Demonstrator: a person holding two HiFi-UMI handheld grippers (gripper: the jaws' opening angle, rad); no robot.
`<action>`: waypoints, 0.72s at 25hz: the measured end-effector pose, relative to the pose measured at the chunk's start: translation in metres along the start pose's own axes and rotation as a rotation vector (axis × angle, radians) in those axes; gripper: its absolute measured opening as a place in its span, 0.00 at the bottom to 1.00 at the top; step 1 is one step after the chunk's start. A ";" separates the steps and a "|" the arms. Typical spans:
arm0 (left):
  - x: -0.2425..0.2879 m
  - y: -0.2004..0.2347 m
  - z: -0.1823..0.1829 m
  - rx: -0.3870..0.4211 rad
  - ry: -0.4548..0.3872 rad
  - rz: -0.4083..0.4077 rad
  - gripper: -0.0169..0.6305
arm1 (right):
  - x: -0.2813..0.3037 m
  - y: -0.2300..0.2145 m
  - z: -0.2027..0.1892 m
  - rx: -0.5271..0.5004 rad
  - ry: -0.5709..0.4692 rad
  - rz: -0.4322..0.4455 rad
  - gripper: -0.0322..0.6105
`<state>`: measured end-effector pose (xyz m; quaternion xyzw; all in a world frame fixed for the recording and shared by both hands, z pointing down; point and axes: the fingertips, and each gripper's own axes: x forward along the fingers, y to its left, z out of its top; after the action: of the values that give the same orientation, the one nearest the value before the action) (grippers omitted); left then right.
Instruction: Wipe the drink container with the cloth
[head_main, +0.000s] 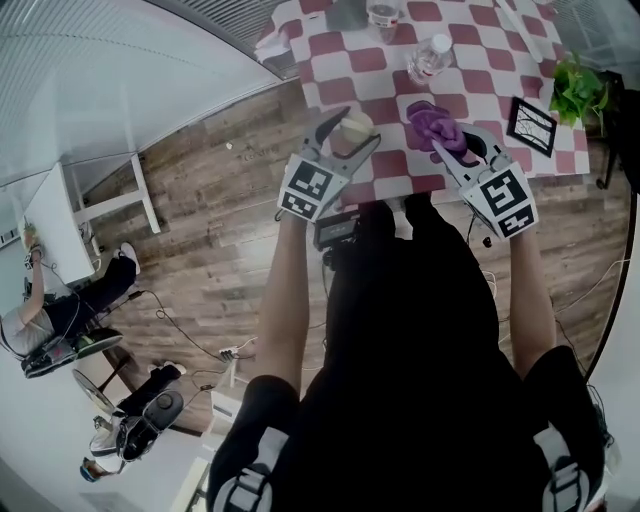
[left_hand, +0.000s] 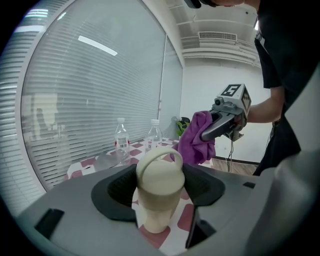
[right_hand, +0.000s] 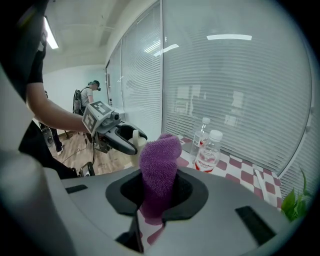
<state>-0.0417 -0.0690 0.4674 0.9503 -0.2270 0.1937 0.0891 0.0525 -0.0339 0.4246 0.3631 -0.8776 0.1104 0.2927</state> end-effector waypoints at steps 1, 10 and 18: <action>0.001 0.001 0.000 -0.011 -0.007 0.012 0.46 | -0.004 -0.002 0.001 -0.004 -0.012 0.005 0.19; 0.000 0.003 -0.010 -0.080 0.050 0.184 0.47 | -0.035 0.000 0.001 -0.028 -0.091 0.094 0.19; -0.020 0.001 -0.005 -0.181 0.039 0.502 0.51 | -0.051 -0.014 0.000 -0.016 -0.139 0.163 0.19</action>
<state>-0.0605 -0.0608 0.4635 0.8484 -0.4703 0.2069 0.1271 0.0920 -0.0145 0.3942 0.2951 -0.9233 0.1013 0.2239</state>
